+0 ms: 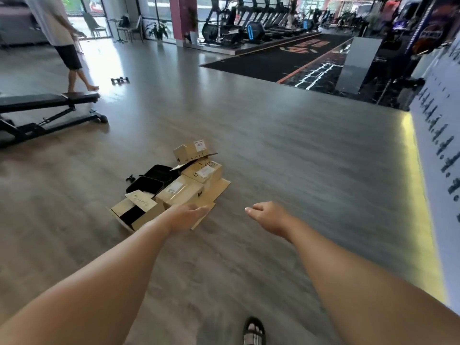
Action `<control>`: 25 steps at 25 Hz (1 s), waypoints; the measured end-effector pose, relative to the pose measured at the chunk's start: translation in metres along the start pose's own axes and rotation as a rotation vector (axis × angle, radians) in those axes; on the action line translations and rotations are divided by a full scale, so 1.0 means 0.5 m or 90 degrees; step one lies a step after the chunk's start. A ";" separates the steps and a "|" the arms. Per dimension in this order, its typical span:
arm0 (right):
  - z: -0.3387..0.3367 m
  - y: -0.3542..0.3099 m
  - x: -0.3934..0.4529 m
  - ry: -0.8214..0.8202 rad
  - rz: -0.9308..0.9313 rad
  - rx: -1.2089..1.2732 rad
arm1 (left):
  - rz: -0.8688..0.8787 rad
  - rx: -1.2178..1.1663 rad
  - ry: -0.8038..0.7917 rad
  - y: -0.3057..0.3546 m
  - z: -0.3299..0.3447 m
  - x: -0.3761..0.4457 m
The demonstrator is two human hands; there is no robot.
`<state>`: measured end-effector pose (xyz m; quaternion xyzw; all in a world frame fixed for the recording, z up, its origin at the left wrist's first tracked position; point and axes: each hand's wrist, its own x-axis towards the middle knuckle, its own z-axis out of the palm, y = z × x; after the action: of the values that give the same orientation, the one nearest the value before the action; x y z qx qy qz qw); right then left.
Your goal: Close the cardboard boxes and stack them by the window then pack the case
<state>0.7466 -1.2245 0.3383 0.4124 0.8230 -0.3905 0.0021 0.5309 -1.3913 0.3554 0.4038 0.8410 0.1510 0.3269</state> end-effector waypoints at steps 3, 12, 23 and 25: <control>-0.064 -0.012 0.171 -0.043 -0.006 0.013 | -0.045 -0.030 -0.002 0.033 -0.053 0.146; -0.192 -0.111 0.646 -0.129 -0.045 -0.045 | -0.153 -0.122 0.042 0.019 -0.198 0.499; -0.112 -0.319 1.188 -0.273 -0.095 -0.179 | -0.274 -0.291 0.137 -0.208 -0.348 0.869; -0.054 -0.341 1.266 -0.318 -0.109 -0.193 | -0.327 -0.322 0.143 -0.254 -0.334 0.902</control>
<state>0.2215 -0.8390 0.2601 0.2276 0.8779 -0.3513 0.2327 0.1372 -1.1186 0.2204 0.0668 0.8814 0.3104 0.3497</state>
